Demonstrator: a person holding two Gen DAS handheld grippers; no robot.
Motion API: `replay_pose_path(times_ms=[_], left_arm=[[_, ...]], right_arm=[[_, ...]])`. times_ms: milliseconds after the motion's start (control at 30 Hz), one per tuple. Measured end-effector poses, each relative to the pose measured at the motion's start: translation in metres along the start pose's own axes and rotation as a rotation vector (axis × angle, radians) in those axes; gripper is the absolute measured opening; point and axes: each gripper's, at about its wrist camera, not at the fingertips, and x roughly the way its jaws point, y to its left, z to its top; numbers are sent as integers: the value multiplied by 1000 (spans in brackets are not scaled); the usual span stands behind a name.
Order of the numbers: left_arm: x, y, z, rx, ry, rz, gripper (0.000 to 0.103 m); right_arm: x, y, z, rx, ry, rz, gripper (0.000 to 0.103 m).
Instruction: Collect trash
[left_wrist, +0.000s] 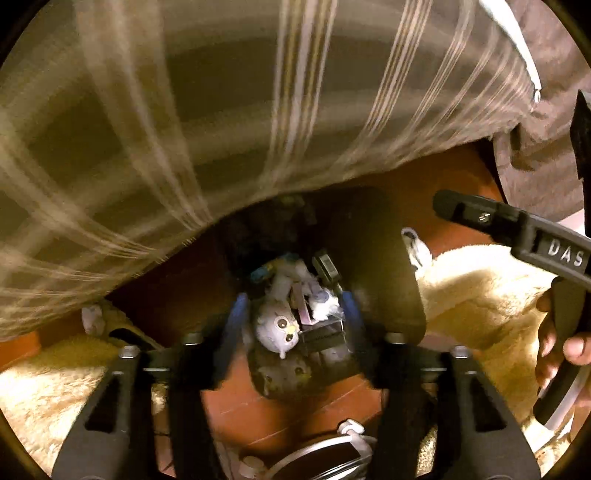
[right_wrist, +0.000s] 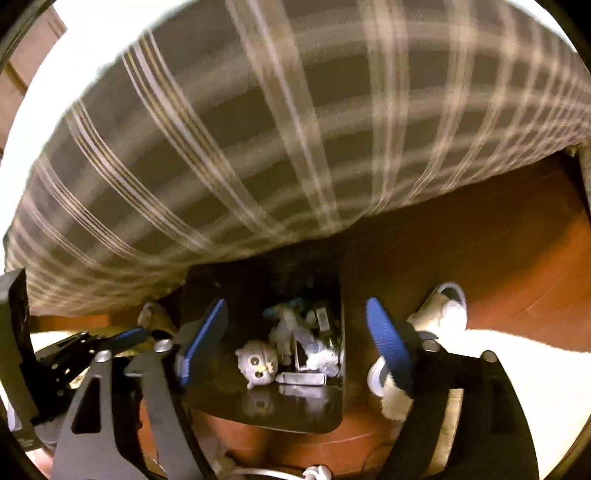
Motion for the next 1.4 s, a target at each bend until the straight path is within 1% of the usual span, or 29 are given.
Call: replay_pose_path(times_ms=[33, 67, 100, 167, 200, 267, 333, 500, 600, 667, 733, 833, 933, 1100, 1200, 1400], left_arm=[[-12, 0, 0, 0, -28, 12, 74], [-24, -1, -1, 0, -56, 22, 81], [-34, -2, 0, 1, -78, 28, 83], [-60, -3, 0, -3, -135, 39, 93], [-72, -4, 1, -7, -159, 42, 95], [-101, -7, 2, -14, -224, 53, 95], [-128, -10, 3, -13, -288, 68, 95], [-189, -18, 4, -10, -438, 108, 95], [-217, -23, 6, -7, -498, 122, 95], [-232, -27, 6, -4, -533, 127, 95], [-244, -31, 5, -3, -560, 130, 95], [-261, -38, 4, 3, -608, 147, 95], [-271, -44, 3, 15, -652, 194, 95], [-279, -42, 1, -11, -671, 182, 95], [-281, -41, 1, -10, -682, 192, 95], [-282, -42, -1, -8, -694, 188, 95]], right_arm=[[-10, -1, 1, -2, -26, -5, 93], [-18, -2, 3, -7, -48, -8, 97], [-30, -1, 4, -17, -78, -14, 98], [-53, 2, 6, -32, -131, -21, 100], [-66, 4, 7, -39, -159, -25, 100], [-90, 8, 7, -52, -211, -36, 100], [-113, 13, 8, -66, -263, -69, 100], [-178, 26, 8, -84, -427, -137, 100], [-208, 36, 5, -124, -501, -165, 100], [-222, 41, 2, -147, -534, -178, 100], [-235, 45, 0, -160, -561, -186, 100], [-247, 48, 1, -155, -570, -174, 100], [-252, 55, -2, -146, -569, -171, 100], [-258, 57, -5, -131, -596, -160, 100], [-261, 58, -6, -134, -612, -173, 100], [-264, 57, -4, -126, -620, -163, 100]])
